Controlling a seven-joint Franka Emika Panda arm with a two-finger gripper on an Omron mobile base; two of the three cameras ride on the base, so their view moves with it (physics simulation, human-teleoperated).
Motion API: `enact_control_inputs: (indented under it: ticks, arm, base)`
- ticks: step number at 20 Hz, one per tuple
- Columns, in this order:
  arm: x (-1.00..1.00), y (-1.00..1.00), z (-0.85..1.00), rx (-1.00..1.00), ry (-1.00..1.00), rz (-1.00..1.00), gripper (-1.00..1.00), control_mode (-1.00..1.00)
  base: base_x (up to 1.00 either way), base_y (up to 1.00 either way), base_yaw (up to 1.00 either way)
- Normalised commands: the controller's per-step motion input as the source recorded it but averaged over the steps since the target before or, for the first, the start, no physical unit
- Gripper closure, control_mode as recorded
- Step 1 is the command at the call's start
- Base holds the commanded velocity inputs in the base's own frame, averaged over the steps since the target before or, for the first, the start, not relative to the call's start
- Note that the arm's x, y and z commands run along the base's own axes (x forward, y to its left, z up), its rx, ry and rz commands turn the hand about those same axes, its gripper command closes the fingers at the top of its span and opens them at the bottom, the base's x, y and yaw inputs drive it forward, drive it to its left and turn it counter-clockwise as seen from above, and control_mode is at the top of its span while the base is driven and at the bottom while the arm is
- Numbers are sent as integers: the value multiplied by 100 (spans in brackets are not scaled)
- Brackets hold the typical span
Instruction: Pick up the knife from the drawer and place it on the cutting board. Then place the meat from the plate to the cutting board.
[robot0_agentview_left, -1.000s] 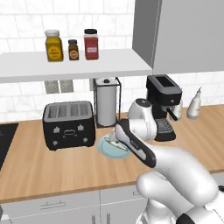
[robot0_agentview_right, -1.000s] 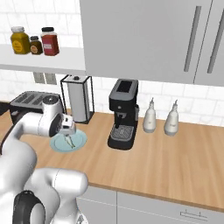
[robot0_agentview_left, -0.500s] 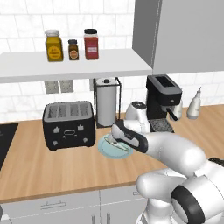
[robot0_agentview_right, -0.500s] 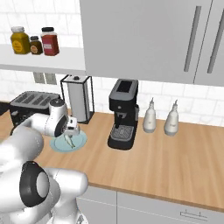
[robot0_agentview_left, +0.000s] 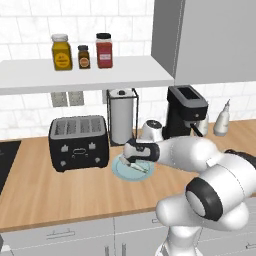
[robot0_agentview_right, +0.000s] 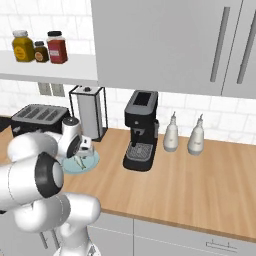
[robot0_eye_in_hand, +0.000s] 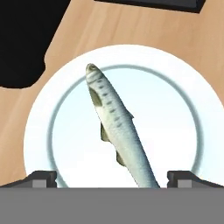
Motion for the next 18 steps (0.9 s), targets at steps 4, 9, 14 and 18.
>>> enact_control_inputs:
  ticks: [4, 9, 14, 18]
  arm:
    - [31, 8, -23, 0, 1, 0, -100, -100]
    - [29, 9, -21, 0, 0, 0, -100, -100]
    - [26, 7, -20, 0, 0, 0, -100, -100]
    - [6, 0, -5, 0, 0, 0, -100, -100]
  base:
    - [0, 0, 0]
    - [0, 0, 0]
    - [0, 0, 0]
    - [0, 0, 0]
